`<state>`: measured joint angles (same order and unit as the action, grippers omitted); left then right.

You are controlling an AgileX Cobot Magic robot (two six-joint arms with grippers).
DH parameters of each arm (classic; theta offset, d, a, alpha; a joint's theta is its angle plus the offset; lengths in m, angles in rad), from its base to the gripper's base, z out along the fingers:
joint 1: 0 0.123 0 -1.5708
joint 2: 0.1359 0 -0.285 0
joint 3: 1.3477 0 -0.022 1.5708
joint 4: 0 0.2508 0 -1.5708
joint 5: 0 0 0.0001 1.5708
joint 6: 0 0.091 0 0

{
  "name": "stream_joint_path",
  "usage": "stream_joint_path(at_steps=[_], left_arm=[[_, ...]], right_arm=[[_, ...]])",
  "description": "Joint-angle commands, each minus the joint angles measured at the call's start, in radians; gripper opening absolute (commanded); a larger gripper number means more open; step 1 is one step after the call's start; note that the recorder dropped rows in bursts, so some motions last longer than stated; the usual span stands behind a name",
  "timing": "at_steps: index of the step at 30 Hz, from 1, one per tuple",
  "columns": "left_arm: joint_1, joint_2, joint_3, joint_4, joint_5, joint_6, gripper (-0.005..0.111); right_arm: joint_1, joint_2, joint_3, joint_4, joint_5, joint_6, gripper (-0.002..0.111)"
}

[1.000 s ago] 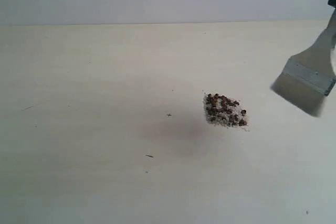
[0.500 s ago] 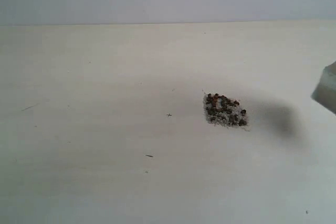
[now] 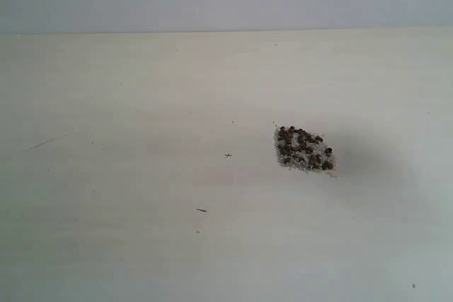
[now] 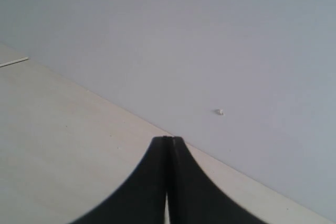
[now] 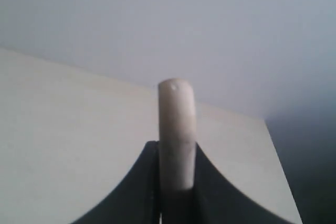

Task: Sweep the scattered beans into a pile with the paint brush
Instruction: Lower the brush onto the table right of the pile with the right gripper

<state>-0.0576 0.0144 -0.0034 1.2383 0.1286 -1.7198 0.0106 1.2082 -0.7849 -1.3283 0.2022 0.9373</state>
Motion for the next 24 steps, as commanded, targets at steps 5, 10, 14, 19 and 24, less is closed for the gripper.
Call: stream_joint_path(at_steps=[5, 10, 14, 19, 24], left_arm=[[0.001, -0.007, 0.003, 0.008, -0.001, 0.001, 0.000], [0.001, -0.007, 0.003, 0.008, -0.001, 0.001, 0.000], [0.001, -0.007, 0.003, 0.008, -0.001, 0.001, 0.000], [0.001, -0.007, 0.003, 0.008, -0.001, 0.001, 0.000], [0.001, -0.007, 0.003, 0.008, -0.001, 0.001, 0.000]], right_arm=[[0.001, 0.189, -0.163, 0.939, 0.349, -0.865, 0.000], [0.001, 0.360, -0.285, 1.549, 0.602, -1.401, 0.000], [-0.014, 0.450, -0.285, 1.834, 0.540, -1.501, 0.000], [-0.019, 0.558, -0.293, 2.046, 0.545, -1.633, 0.000], [-0.019, 0.627, -0.382, 2.115, 0.646, -1.669, 0.000]])
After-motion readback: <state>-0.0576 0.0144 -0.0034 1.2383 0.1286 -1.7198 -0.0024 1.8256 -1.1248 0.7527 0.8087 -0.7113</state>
